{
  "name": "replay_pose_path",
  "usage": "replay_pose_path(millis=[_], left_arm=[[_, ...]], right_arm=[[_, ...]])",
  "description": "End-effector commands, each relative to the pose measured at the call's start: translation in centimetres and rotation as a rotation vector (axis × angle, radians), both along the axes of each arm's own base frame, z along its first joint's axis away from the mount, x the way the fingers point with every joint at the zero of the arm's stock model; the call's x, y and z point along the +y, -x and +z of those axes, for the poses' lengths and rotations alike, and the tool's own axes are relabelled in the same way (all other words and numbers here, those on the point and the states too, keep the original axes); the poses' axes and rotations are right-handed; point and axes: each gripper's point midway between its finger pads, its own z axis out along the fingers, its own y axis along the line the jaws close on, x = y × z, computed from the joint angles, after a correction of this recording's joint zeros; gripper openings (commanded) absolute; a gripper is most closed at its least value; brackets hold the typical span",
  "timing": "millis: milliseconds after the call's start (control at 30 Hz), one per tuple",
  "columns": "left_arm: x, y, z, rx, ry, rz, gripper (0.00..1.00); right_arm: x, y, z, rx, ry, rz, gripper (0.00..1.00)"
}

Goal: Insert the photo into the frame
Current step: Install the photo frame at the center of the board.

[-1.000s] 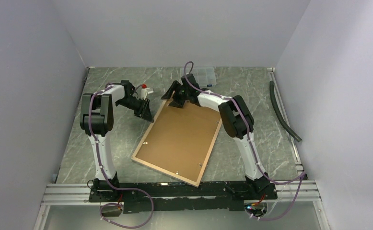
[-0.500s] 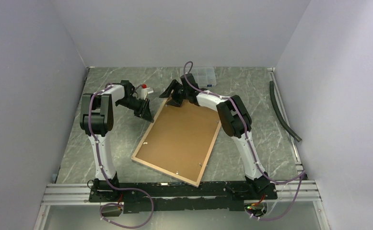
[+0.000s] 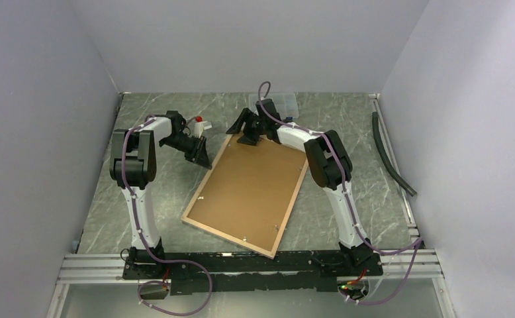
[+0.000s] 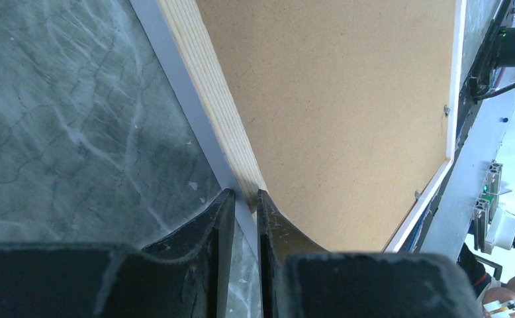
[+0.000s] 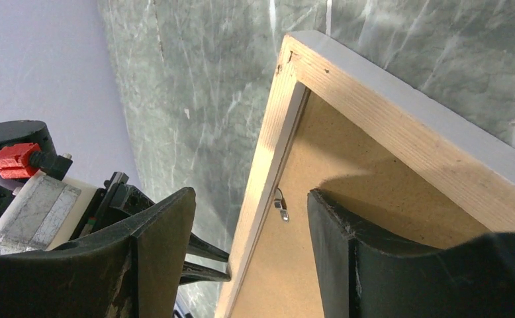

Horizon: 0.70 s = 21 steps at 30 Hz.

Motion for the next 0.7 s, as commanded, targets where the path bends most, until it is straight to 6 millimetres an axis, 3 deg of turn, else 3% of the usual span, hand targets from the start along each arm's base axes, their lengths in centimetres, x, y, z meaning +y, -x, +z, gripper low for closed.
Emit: replay_pose_path(millis=[0, 267, 667], left_arm=[[0.7, 0.1, -0.4, -0.046, -0.058, -0.025, 0.22], [0.7, 0.1, -0.3, -0.046, -0.062, -0.024, 0.22], [0.7, 0.3, -0.2, -0.049, -0.058, -0.026, 0.21]], right_arm=[[-0.4, 0.9, -0.1, -0.012, 0.056, 0.043, 0.68], [2.5, 2.3, -1.0, 0.011, 0.042, 0.142, 0.68], [3.9, 3.4, -1.2, 0.033, 0.014, 0.176, 0.66]])
